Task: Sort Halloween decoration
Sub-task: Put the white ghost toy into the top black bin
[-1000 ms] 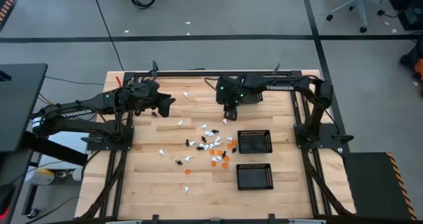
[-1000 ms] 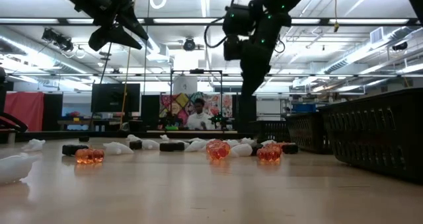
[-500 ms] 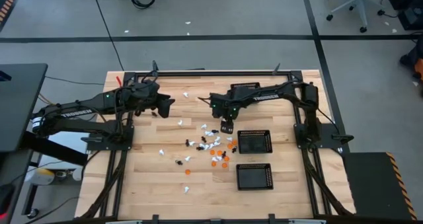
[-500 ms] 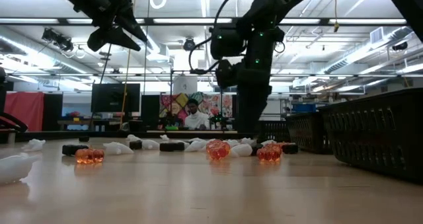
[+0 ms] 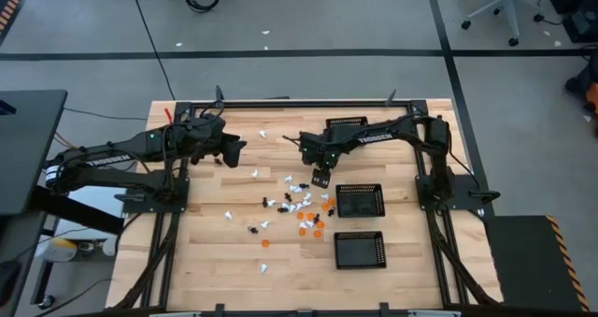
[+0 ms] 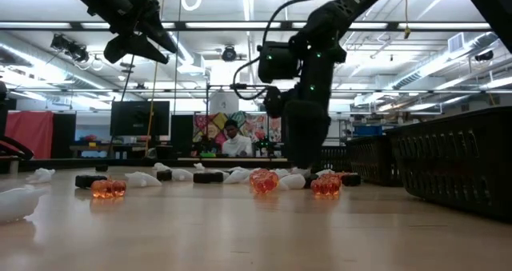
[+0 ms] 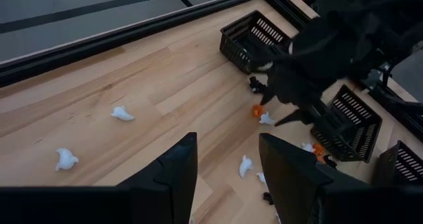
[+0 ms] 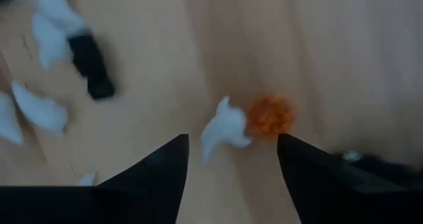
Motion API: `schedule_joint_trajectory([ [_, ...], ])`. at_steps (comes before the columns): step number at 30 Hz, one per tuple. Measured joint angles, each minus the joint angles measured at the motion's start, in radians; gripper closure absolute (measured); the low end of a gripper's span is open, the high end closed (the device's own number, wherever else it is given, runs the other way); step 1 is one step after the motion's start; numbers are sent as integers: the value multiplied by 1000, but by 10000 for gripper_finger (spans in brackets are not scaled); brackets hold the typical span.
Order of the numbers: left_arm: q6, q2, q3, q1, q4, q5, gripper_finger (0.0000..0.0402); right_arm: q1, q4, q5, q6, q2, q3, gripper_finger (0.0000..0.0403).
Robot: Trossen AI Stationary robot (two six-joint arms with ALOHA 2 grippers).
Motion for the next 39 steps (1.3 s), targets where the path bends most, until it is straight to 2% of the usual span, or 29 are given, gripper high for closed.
schedule_joint_trajectory([
  [4, 0, 0, 0, 0, -3, 0, 230, 16, 67, 5, 17, -4, -49, 174],
  [14, 0, 0, 0, 0, -6, 0, 230, 18, 121, 13, 2, -4, -60, 198],
  [19, 0, 0, 0, 0, -6, 0, 230, 18, 147, 17, 0, -6, -78, 229],
  [31, 0, 0, 0, 0, -7, 0, 230, 23, 161, -7, -31, -8, -86, 333],
  [39, 0, 0, 0, 0, -7, 0, 230, 23, 133, -17, -47, -58, -91, 345],
])
